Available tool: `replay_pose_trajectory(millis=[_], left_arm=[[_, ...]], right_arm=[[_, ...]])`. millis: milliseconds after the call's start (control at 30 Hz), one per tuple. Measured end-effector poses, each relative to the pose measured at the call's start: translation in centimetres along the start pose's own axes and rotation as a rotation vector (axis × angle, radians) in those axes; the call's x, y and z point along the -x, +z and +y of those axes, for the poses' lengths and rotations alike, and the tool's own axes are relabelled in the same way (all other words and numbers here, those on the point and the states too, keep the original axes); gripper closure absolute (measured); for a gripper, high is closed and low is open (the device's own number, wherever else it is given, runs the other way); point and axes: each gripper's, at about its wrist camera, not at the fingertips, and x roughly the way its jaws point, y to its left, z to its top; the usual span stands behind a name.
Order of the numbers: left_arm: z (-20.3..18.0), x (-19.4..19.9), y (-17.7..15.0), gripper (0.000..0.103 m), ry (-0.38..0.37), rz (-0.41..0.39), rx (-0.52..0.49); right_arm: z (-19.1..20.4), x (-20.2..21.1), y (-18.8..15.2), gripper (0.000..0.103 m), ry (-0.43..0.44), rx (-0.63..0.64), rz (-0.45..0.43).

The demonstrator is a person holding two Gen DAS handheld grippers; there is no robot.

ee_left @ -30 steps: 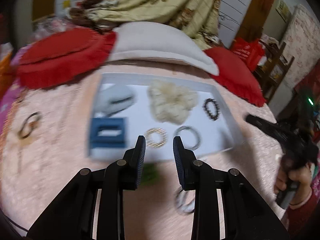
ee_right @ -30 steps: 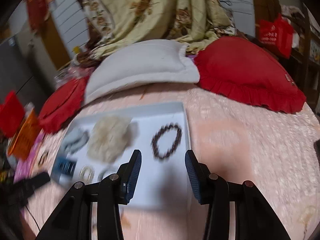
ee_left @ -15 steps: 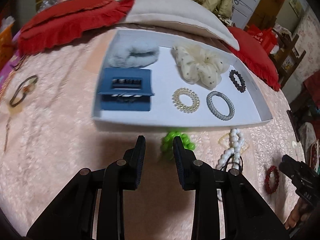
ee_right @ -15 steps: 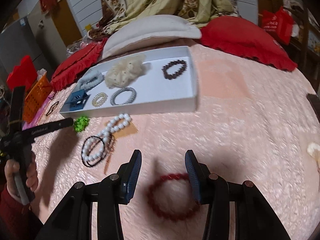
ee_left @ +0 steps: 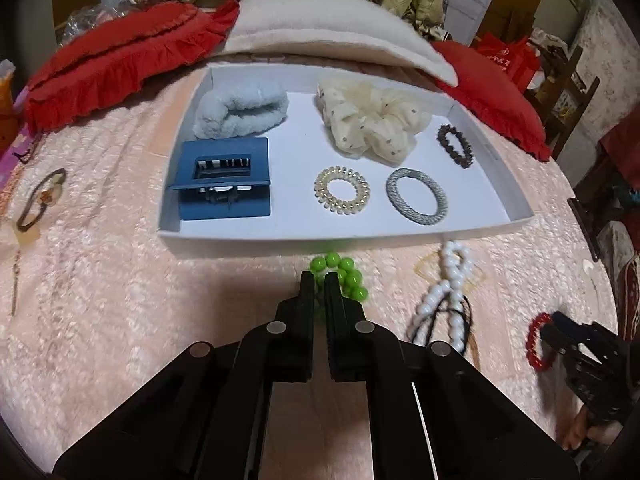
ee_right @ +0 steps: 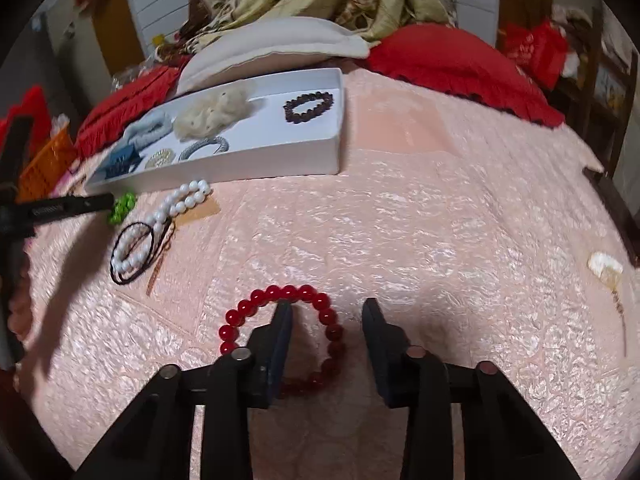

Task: Organize jewelry
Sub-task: 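Reach left tool to green bead bracelet while right tool grasps red bead bracelet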

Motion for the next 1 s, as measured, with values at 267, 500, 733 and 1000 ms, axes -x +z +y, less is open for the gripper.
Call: replay_pose_trajectory(millis=[267,500,733,1000], left_arm=[[0.2,4.4,-2.3,0.099,-0.027,-0.066,0.023],[1.3,2.9,-1.6,0.097,-0.064,-0.026,0.062],[0.8,-0.5,0.3,0.061,-0.035,-0.008,0.038],[-1.7,-3.0,0.4,0.069,0.034,0.016,-0.066]], right_arm=[[1.0,0.7,-0.5,0.094,-0.002,0.010,-0.023],[1.5,2.1,0.1,0.094,0.031,-0.013,-0.047],[1.6,1.9,0.1,0.094,0.072,-0.046,-0.037],[2.1,1.1,-0.1,0.094,0.110,-0.046,-0.029]])
